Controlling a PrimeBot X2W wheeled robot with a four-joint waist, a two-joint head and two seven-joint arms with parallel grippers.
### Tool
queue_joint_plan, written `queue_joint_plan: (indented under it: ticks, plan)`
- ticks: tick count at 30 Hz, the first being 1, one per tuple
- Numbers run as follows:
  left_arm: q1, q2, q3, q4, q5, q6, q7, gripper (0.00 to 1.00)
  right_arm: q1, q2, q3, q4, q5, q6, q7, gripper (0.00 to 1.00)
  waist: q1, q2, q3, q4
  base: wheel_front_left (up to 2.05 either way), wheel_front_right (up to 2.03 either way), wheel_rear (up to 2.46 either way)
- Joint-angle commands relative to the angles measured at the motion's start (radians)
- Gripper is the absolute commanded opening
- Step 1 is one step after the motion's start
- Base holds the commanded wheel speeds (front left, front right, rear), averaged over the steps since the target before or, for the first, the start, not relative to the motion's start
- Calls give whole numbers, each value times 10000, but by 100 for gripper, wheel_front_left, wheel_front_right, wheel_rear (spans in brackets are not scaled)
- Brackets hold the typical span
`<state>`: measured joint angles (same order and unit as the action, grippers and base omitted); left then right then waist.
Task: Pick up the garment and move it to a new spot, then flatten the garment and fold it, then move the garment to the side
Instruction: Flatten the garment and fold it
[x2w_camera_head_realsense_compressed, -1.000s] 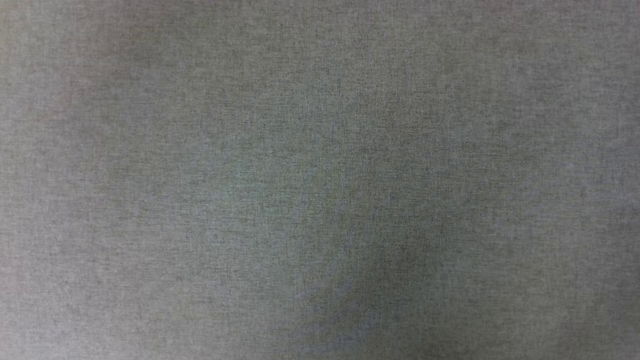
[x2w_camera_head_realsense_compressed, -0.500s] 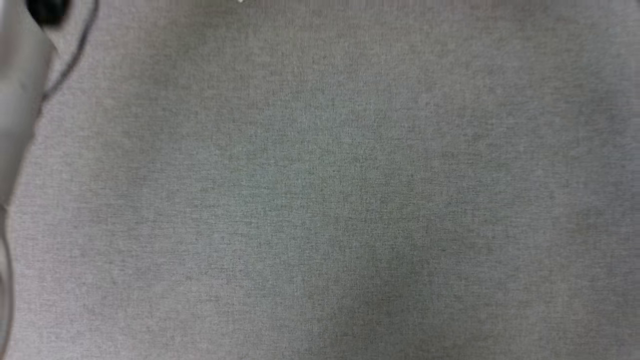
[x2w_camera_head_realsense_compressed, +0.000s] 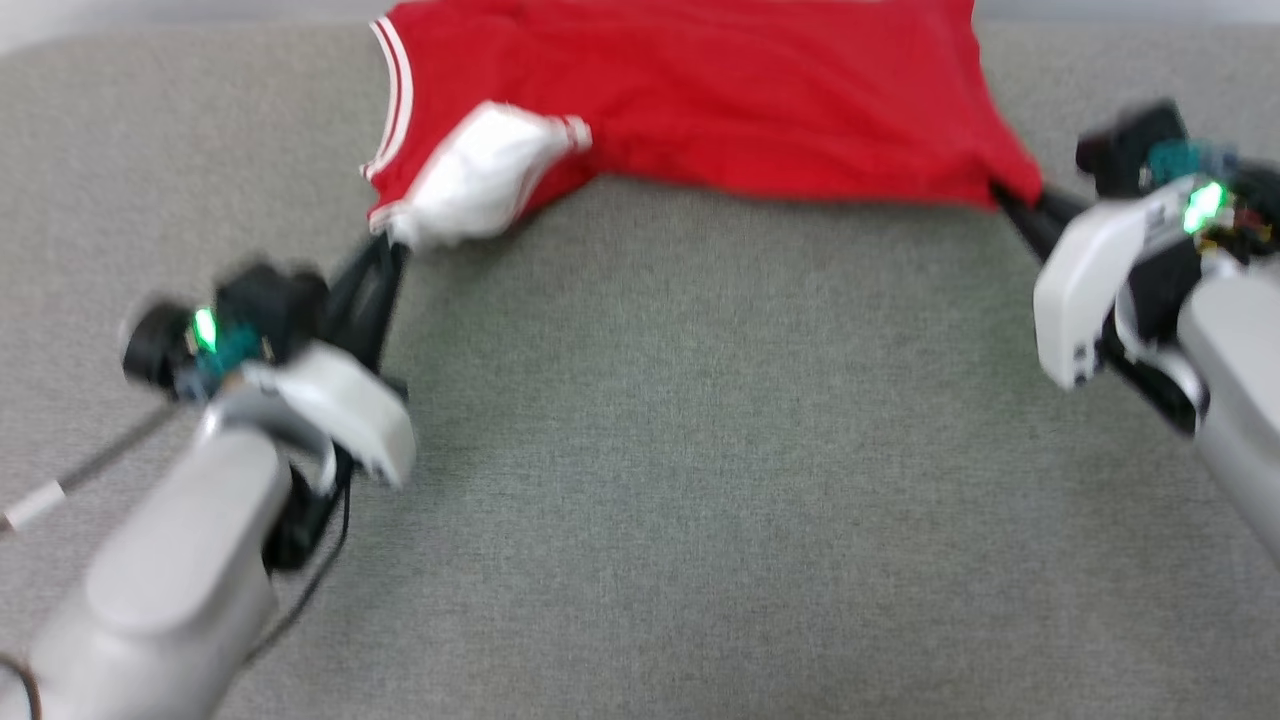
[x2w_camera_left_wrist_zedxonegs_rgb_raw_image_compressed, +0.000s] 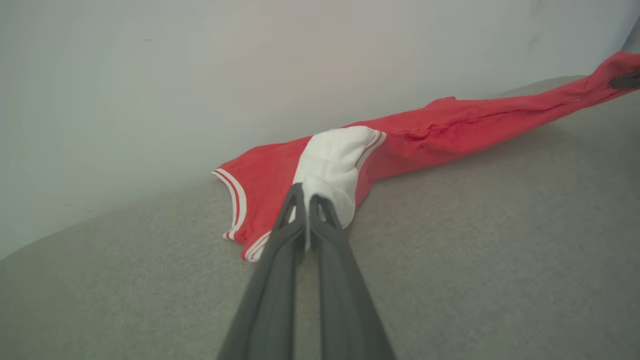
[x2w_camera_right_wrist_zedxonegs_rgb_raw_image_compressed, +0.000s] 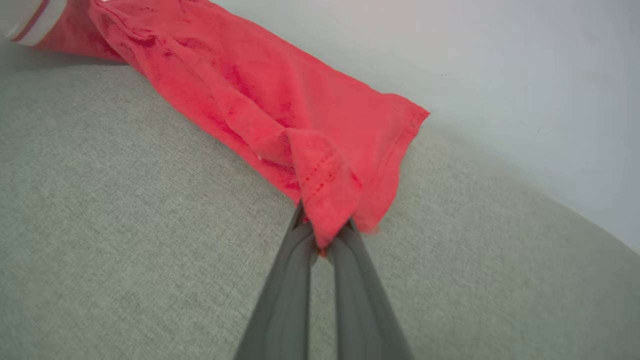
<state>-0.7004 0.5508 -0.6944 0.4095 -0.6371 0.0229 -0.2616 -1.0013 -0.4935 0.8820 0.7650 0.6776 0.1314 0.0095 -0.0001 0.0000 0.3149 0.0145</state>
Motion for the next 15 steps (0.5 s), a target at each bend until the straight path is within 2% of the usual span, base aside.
queue_joint_plan:
  ticks: [1,4,10,15]
  plan:
    - [751,95,-76,-323,-76,163,-46,0,589,-234,260,-241,94,-15,-118,0,1,0,-739,68,0,0,0]
    - [1658,285,-176,-723,-188,379,-43,0,1165,-459,464,-604,356,-15,-159,0,1,0,-1074,51,0,0,0]
    - [4159,732,-492,-2012,-720,1019,256,0,2955,-1403,704,-1680,829,-15,-166,0,1,0,-1904,64,0,0,0]
    - [5754,1060,-617,-2936,-1127,1606,395,0,4492,-2237,498,-2463,1241,-15,-16,0,1,0,-2395,115,0,0,0]
